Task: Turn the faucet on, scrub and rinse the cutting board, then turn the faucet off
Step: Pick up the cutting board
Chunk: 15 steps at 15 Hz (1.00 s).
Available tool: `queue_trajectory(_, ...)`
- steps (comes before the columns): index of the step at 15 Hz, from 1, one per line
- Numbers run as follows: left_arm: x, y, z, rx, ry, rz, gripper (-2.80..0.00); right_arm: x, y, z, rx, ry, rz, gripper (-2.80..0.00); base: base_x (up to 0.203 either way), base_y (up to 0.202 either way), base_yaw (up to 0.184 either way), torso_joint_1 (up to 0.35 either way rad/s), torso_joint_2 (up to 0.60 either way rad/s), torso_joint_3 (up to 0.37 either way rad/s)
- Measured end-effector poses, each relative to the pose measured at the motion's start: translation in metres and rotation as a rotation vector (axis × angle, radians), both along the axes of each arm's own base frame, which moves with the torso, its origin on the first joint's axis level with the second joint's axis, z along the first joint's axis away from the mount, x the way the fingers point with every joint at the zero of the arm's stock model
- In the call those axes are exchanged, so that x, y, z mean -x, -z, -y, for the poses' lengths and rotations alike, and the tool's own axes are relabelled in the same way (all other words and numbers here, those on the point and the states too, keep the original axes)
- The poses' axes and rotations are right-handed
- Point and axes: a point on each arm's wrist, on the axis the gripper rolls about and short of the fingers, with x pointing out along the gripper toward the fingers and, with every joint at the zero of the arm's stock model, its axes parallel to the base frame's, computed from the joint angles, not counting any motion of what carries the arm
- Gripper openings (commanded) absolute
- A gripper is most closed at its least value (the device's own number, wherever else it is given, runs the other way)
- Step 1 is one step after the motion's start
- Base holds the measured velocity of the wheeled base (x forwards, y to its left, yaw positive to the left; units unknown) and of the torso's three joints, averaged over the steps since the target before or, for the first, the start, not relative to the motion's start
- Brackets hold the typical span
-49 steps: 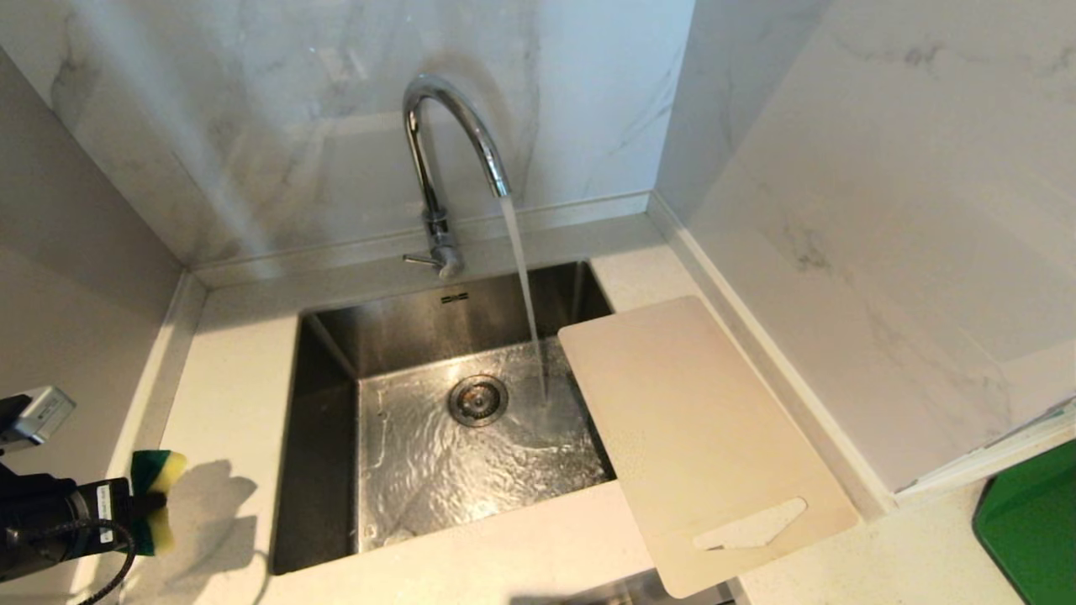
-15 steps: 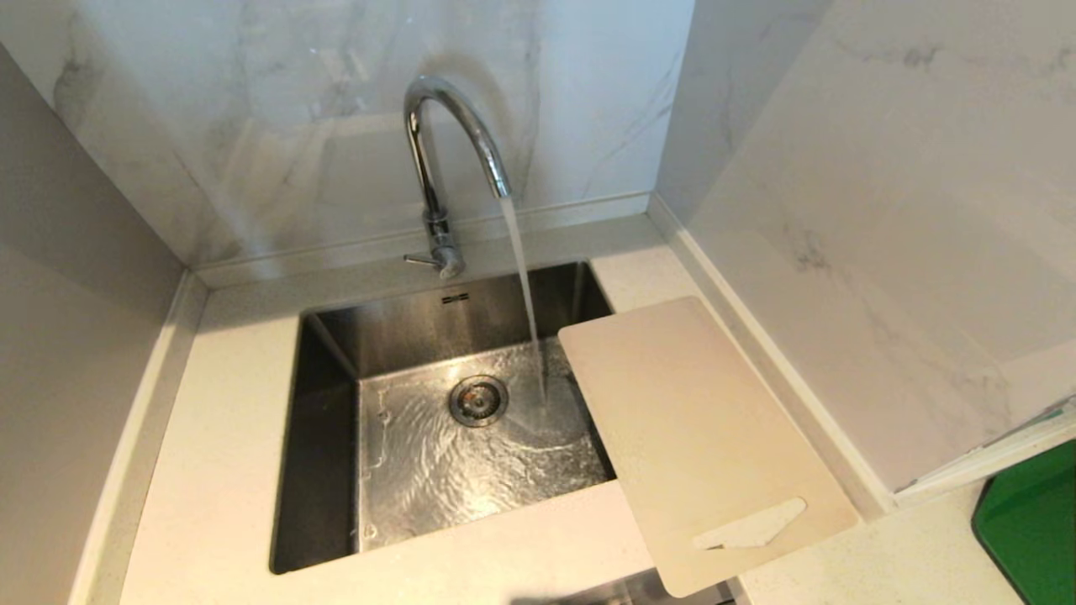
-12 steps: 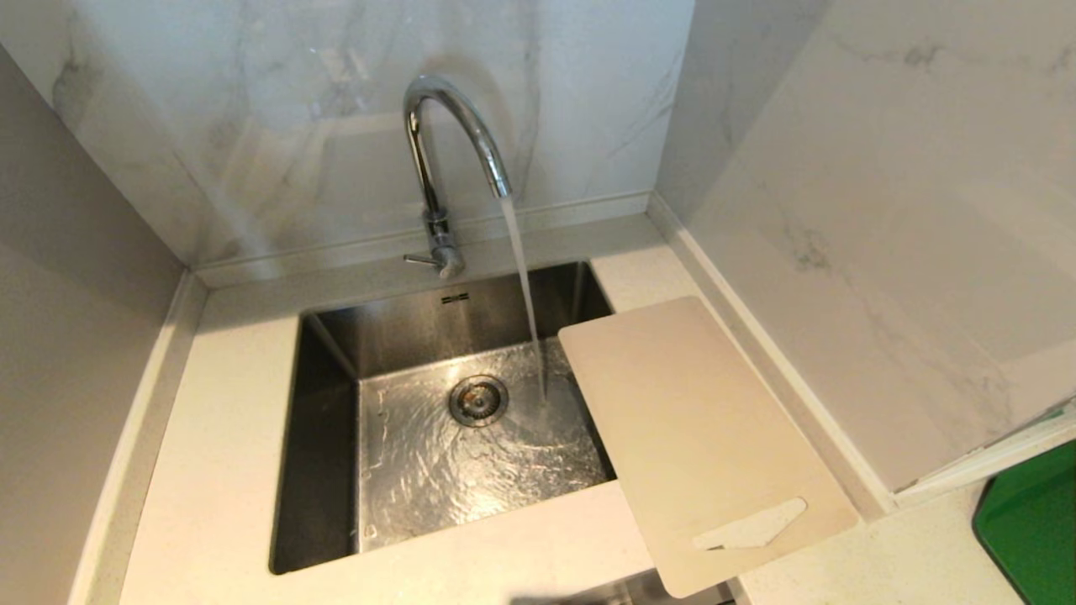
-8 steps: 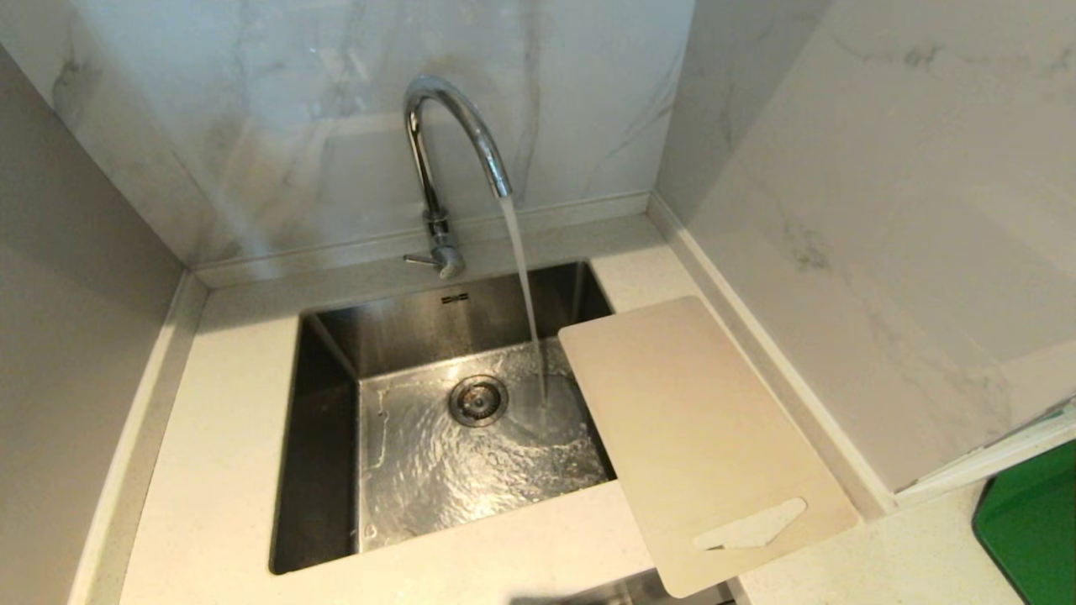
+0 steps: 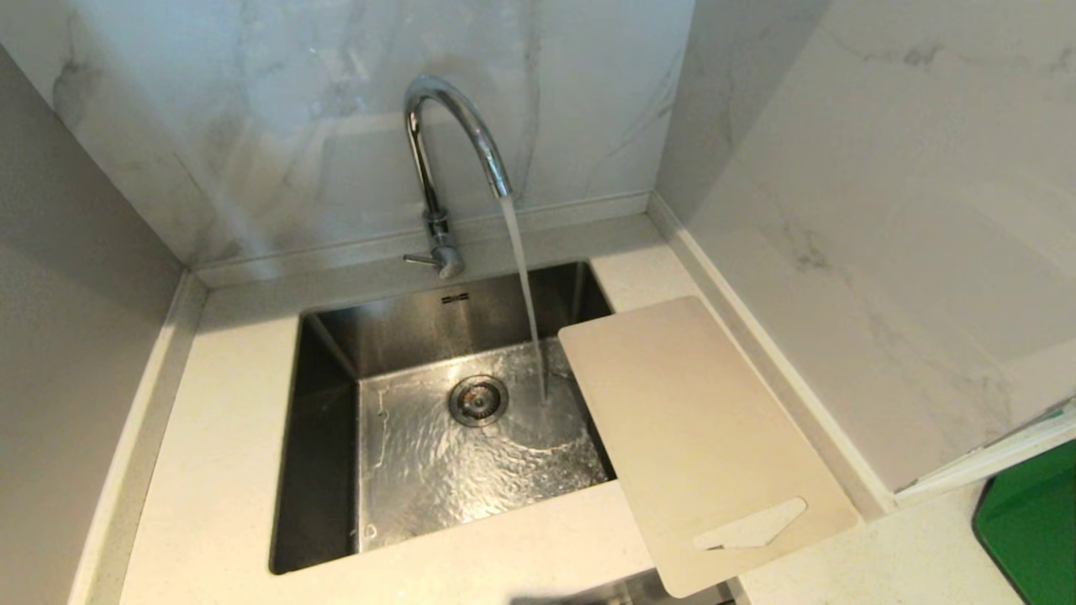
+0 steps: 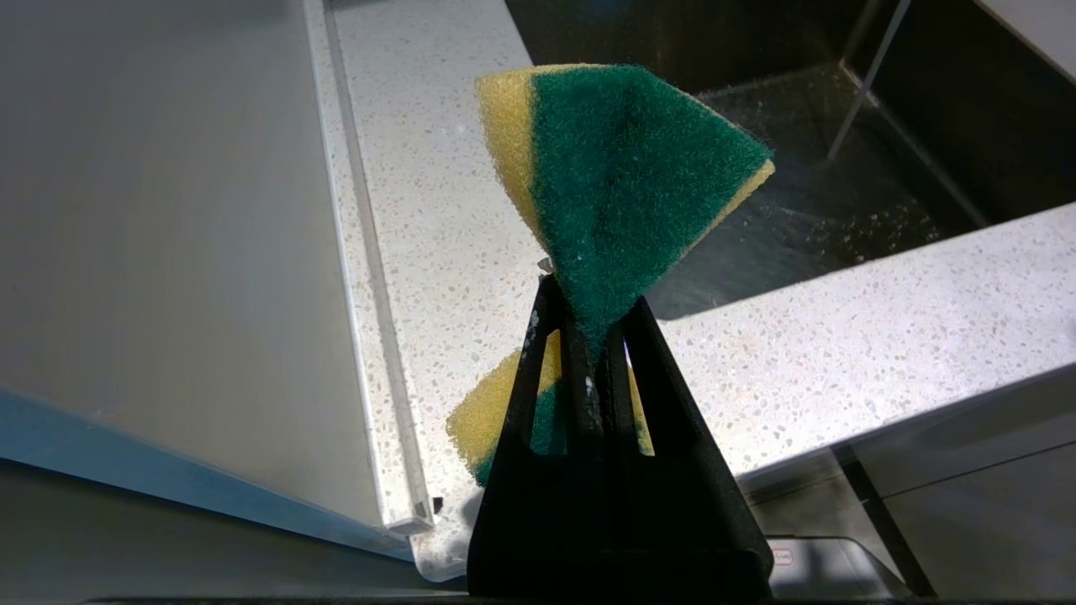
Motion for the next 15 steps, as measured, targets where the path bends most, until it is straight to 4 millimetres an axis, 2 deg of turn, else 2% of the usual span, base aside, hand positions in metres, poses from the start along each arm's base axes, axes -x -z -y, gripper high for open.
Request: queue_trajectory(15,0.0,0.0,0.0,-0.001,0.0,0.0,-2.8,0.0,0.0001,0.0,0.001,0.0,0.0,-2.8,0.0,0.0,0.0,0.0,0.0,0.0)
